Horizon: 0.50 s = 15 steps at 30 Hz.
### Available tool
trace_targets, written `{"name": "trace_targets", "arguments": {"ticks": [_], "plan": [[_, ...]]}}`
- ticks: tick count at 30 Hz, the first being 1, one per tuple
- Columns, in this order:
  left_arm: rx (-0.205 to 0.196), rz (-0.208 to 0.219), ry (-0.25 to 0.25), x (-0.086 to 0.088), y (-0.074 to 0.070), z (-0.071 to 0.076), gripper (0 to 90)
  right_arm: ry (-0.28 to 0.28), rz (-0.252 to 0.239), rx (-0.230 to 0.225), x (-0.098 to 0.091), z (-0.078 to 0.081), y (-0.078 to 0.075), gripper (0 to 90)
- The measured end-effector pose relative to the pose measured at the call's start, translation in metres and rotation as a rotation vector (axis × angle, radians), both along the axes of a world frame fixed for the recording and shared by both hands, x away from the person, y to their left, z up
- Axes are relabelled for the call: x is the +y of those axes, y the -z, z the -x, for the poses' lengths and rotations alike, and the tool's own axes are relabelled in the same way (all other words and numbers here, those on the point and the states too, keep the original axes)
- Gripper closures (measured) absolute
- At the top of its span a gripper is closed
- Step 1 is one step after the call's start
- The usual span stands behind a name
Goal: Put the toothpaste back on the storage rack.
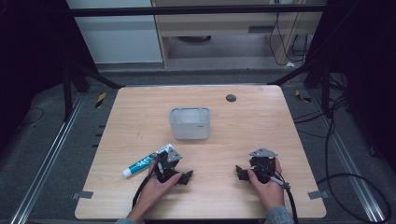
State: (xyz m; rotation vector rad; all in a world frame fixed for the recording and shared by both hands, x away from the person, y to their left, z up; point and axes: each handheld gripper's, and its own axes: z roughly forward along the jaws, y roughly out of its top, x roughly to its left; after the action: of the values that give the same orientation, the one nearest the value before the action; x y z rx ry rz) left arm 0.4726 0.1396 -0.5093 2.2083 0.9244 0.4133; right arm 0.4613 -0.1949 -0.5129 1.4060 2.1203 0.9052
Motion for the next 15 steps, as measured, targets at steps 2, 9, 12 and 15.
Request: {"name": "trace_targets", "arguments": {"ticks": [2, 9, 12, 15], "plan": [[-0.005, 0.003, 0.011, 0.000, 0.000, 0.002, 0.5, 0.000, 0.000, 0.000, 0.000, 0.000, 0.000, 0.7], [-0.002, -0.029, 0.008, 0.009, -0.018, 0.004, 5.6, -0.001, 0.003, 0.000, 0.000, 0.000, 0.000, 0.7], [-0.016, -0.043, 0.004, 0.018, -0.032, 0.002, 7.3, -0.001, 0.001, 0.000, 0.000, 0.000, 0.000, 0.7], [-0.032, -0.078, 0.000, 0.028, -0.045, -0.001, 7.3, -0.001, 0.002, 0.000, 0.000, 0.000, 0.000, 0.7]]}}
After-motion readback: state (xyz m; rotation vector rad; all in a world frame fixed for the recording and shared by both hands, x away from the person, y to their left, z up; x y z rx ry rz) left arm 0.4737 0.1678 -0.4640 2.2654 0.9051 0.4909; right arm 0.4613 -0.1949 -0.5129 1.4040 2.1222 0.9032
